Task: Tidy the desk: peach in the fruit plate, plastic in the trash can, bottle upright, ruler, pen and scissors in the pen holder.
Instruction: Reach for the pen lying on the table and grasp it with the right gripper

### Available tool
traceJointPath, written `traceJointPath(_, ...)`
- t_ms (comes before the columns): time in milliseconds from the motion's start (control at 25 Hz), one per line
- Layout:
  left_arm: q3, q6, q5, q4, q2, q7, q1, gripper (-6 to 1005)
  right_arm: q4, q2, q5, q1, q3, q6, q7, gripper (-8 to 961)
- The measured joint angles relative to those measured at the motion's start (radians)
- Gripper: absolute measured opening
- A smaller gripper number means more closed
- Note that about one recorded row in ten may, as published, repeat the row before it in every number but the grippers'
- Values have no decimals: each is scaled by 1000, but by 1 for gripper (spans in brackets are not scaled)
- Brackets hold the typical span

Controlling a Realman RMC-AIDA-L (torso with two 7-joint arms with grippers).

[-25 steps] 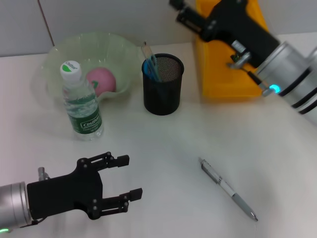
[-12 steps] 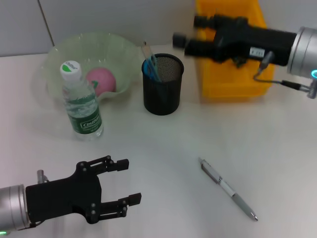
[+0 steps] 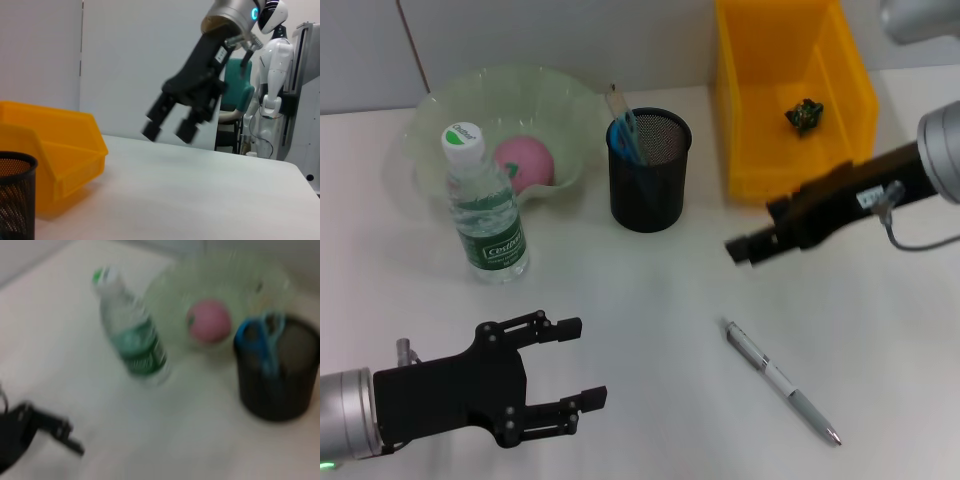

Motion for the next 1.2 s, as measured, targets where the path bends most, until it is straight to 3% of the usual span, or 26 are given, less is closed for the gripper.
traceJointPath(160, 1, 1, 0, 0, 0, 1, -4, 779, -5, 0, -140, 77, -12, -119, 124, 819)
traceJointPath(280, 1, 1, 0, 0, -1, 2, -4, 779, 2, 1, -191, 100, -40, -138, 158, 819)
traceJointPath(520, 4, 0, 0, 1, -3, 3, -7, 780, 65, 6, -311, 145, -190, -111, 238, 816)
traceJointPath(880, 3, -4, 0, 11, -6, 4, -10, 780, 254, 10, -307, 207, -238, -31, 289, 804)
traceJointPath(1200, 0, -8, 10, 12, -7, 6, -11, 780, 294, 12, -307, 221, -342, 18, 356, 794)
